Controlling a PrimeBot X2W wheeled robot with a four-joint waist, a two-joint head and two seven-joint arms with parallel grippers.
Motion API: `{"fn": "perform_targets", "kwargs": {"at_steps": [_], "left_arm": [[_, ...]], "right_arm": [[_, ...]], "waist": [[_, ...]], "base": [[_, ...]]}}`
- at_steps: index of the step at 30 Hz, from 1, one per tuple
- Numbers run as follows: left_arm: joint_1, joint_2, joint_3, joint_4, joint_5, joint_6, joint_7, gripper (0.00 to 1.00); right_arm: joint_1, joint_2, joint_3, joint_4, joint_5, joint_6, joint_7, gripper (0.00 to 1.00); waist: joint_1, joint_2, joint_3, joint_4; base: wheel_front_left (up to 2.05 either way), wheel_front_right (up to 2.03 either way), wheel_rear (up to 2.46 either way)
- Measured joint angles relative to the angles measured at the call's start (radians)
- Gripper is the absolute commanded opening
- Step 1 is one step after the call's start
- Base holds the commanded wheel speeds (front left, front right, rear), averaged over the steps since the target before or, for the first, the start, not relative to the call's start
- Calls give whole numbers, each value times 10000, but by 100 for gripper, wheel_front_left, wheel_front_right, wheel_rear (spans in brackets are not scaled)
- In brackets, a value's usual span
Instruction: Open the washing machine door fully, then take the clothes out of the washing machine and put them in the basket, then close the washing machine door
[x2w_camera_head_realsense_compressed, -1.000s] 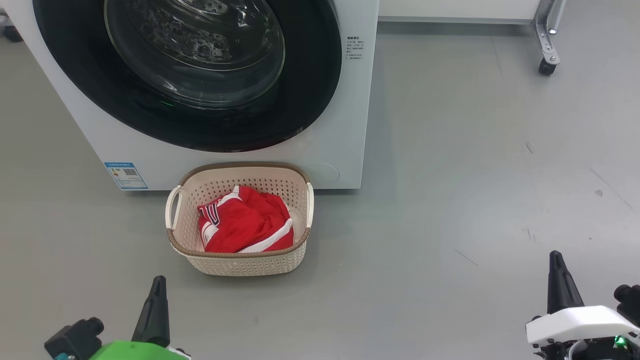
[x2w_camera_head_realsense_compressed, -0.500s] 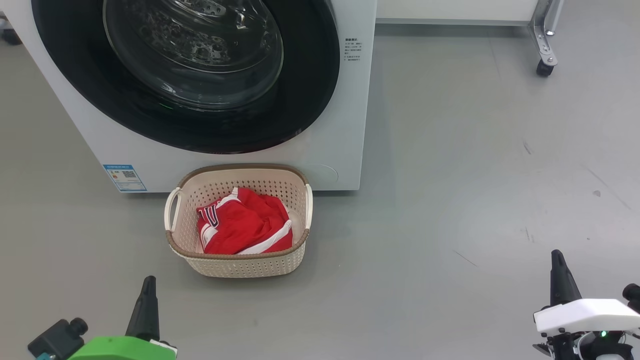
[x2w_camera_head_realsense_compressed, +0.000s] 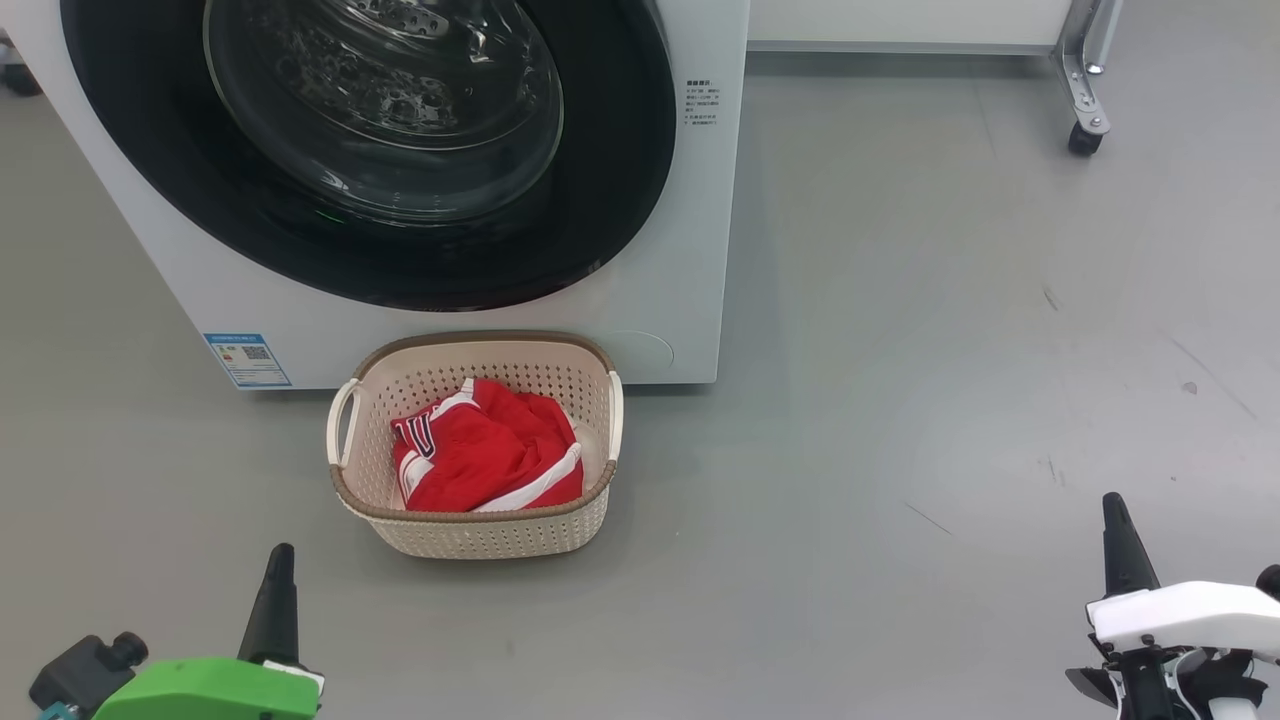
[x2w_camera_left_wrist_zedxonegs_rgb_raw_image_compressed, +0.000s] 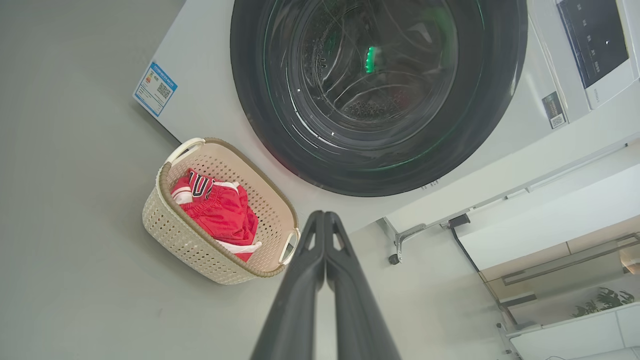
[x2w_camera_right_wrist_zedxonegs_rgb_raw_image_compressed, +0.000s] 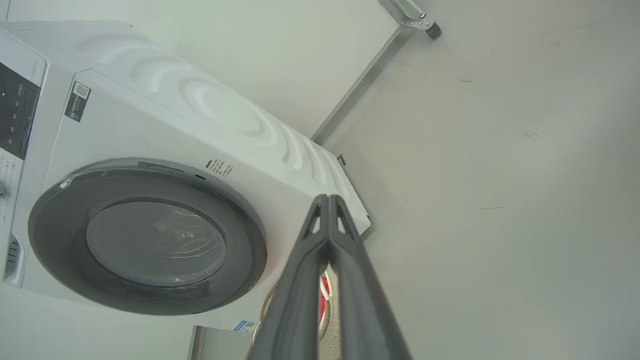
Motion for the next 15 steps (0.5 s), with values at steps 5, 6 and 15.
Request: {"fn": "perform_targets", "kwargs": {"at_steps": [5, 6, 15], "left_arm": [[-35, 36, 77, 61, -598, 0, 132, 0], [-49, 44, 90, 63, -688, 0, 176, 0], [-231, 86, 211, 150, -1787, -2, 407, 0]], "right_arm": [[-110, 6, -63, 100, 654, 4, 148, 0], [-133, 6, -73, 109, 782, 10, 155, 0], [-331, 13, -201, 280, 1948, 88, 489, 0]], "waist": [[0, 0, -17, -14], [0, 0, -21, -17], [0, 0, -51, -42]], "base": [[0, 0, 0], [0, 0, 0], [0, 0, 0]]}}
